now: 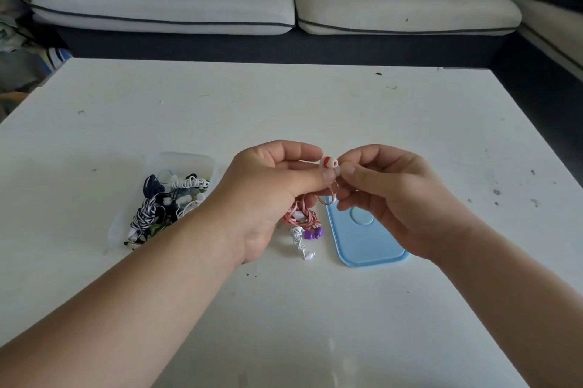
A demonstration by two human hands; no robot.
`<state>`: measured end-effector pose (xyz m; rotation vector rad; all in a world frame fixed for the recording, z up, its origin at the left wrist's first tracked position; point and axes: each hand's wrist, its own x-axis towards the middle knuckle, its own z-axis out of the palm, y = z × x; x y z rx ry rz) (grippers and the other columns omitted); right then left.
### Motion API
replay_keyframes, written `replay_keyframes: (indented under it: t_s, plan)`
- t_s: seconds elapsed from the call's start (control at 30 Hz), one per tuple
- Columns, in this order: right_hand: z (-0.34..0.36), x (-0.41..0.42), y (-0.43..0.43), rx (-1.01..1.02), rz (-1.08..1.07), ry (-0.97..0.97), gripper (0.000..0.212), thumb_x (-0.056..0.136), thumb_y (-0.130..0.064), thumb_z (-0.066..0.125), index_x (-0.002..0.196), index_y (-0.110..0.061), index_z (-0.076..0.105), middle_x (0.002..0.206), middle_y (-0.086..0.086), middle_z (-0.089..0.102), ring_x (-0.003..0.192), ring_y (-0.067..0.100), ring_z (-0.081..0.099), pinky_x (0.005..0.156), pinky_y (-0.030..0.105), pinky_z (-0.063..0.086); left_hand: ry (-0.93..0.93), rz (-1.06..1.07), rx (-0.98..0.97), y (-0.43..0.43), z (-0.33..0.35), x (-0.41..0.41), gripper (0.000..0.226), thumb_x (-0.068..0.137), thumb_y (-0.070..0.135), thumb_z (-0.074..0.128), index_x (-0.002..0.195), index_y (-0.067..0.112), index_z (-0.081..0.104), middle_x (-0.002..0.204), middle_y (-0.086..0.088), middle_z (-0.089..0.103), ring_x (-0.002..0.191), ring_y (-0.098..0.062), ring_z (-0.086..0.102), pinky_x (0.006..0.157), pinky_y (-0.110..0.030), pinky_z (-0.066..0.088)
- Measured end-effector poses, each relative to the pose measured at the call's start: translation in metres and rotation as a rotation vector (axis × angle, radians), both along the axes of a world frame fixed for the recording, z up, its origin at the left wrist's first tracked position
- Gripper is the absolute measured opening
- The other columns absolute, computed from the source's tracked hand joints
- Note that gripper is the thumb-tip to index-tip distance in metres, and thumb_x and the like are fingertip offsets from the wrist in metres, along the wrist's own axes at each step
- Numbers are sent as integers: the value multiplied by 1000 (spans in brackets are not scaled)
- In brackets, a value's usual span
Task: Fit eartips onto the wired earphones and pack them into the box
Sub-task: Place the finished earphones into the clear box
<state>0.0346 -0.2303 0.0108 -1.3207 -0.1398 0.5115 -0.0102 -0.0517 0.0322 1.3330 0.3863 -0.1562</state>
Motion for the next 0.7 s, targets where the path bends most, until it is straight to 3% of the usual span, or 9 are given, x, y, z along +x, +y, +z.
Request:
replay_keyframes:
  t_s: [0.2, 0.57, 0.7]
  plan:
    - [1, -1, -1, -120, -35, -136, 15, 92, 7, 64, 103, 5, 75, 87, 27, 74, 78, 33, 69, 71, 33, 59, 56, 64, -45, 1, 0, 1, 37, 77, -1, 83, 111, 6, 70, 93, -17, 78, 66, -19, 72, 59, -28, 47]
    - [2, -7, -2, -477, -11, -458, 8, 89, -8, 78, 90, -16, 81, 75, 2, 77, 70, 22, 74, 64, 22, 55, 97, -7, 33, 4, 0, -1, 34, 80, -7, 80, 110, 4, 70, 90, -20, 79, 72, -25, 77, 52, -23, 53]
    - [1, -8, -1, -376, 6, -362, 11, 89, -3, 76, 91, -13, 81, 76, 4, 78, 69, 22, 74, 64, 19, 54, 110, -6, 32, 7, 0, -1, 36, 78, -4, 82, 110, 4, 71, 90, -18, 79, 69, -23, 75, 56, -25, 55]
